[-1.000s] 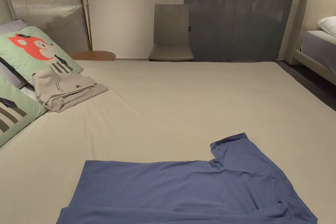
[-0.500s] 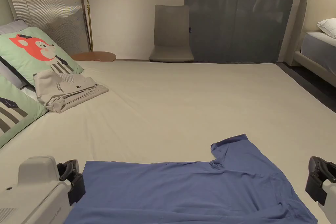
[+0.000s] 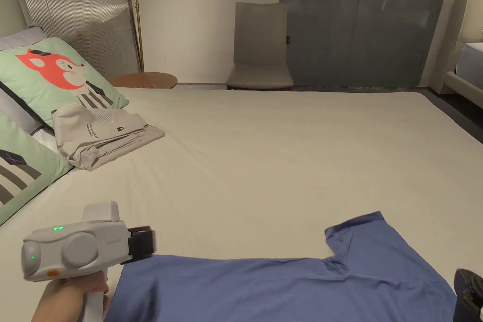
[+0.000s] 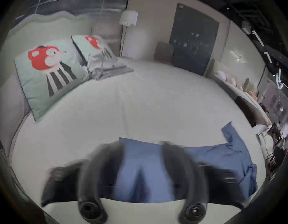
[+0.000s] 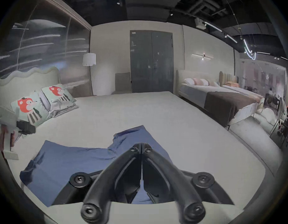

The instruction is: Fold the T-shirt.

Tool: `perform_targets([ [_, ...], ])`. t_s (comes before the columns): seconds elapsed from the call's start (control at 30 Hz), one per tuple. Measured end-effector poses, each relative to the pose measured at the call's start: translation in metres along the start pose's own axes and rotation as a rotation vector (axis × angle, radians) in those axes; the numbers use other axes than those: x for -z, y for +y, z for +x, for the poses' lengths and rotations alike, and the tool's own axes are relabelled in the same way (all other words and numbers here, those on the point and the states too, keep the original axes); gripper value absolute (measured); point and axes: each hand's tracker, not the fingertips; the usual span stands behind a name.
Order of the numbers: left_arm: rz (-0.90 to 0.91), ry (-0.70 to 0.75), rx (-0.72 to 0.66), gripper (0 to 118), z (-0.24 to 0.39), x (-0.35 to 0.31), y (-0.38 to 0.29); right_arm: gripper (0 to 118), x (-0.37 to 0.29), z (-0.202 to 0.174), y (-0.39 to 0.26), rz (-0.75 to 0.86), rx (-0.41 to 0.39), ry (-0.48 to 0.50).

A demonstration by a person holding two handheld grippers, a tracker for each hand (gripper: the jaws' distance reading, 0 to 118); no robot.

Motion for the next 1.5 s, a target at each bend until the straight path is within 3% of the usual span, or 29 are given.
perform_targets([
  [0.03,-0.047,0.023,-0.016,109,-0.003,0.017,0.001,1,0.006,0.001,-0.003,-0.017,0.004,0.0],
  [0.23,-0.185,0.083,-0.02,98,-0.014,0.084,-0.007,1,0.033,0.006,-0.02,-0.099,0.009,-0.021],
  [0.3,-0.224,0.088,-0.019,74,-0.014,0.094,-0.014,1,0.041,0.008,-0.025,-0.121,0.012,-0.023],
  [0.37,-0.195,0.14,0.023,68,-0.01,0.094,-0.02,1,0.045,0.01,-0.028,-0.136,0.012,-0.025],
  [0.4,-0.187,0.11,0.024,55,-0.007,0.091,-0.019,1,0.048,0.01,-0.029,-0.142,0.009,-0.025],
  [0.47,-0.149,0.105,0.058,6,-0.002,0.08,-0.017,1,0.052,0.011,-0.027,-0.149,0.002,-0.027],
  [0.53,-0.119,0.076,0.058,6,0.005,0.067,-0.015,1,0.061,0.014,-0.019,-0.148,0.005,-0.03],
  [0.67,-0.049,0.079,0.105,6,0.011,0.041,-0.012,48,0.102,0.023,0.004,-0.197,-0.003,-0.057],
  [0.7,-0.038,0.07,0.093,6,0.008,0.035,-0.011,86,0.123,0.027,0.009,-0.261,-0.027,-0.07],
  [0.73,-0.032,0.061,0.08,6,0.005,0.031,-0.011,111,0.14,0.031,0.011,-0.329,-0.029,-0.086],
  [0.77,-0.031,0.055,0.068,6,0.003,0.027,-0.011,113,0.154,0.033,0.012,-0.351,-0.025,-0.093],
  [0.83,-0.026,0.051,0.063,6,-0.001,0.023,-0.012,104,0.19,0.04,0.011,-0.48,-0.017,-0.075],
  [0.93,-0.026,0.056,0.06,6,-0.004,0.019,-0.014,103,0.228,0.048,-0.003,-0.606,0.027,-0.096],
  [1.0,-0.026,0.055,0.053,6,-0.006,0.018,-0.015,92,0.24,0.052,-0.012,-0.641,0.059,-0.098],
  [1.1,-0.028,0.061,0.063,6,-0.006,0.018,-0.014,62,0.236,0.048,-0.01,-0.616,0.032,-0.081],
  [1.13,-0.031,0.063,0.067,6,-0.005,0.018,-0.014,40,0.23,0.045,-0.007,-0.587,0.016,-0.047],
  [1.17,-0.032,0.067,0.073,6,-0.004,0.018,-0.014,6,0.224,0.044,-0.003,-0.579,0.007,-0.022],
  [1.23,-0.03,0.073,0.082,6,-0.002,0.016,-0.015,6,0.212,0.044,0.001,-0.545,0.038,-0.003],
  [1.5,0.023,0.064,0.065,5,-0.01,-0.032,-0.017,6,0.13,0.052,0.045,-0.401,-0.024,0.055],
])
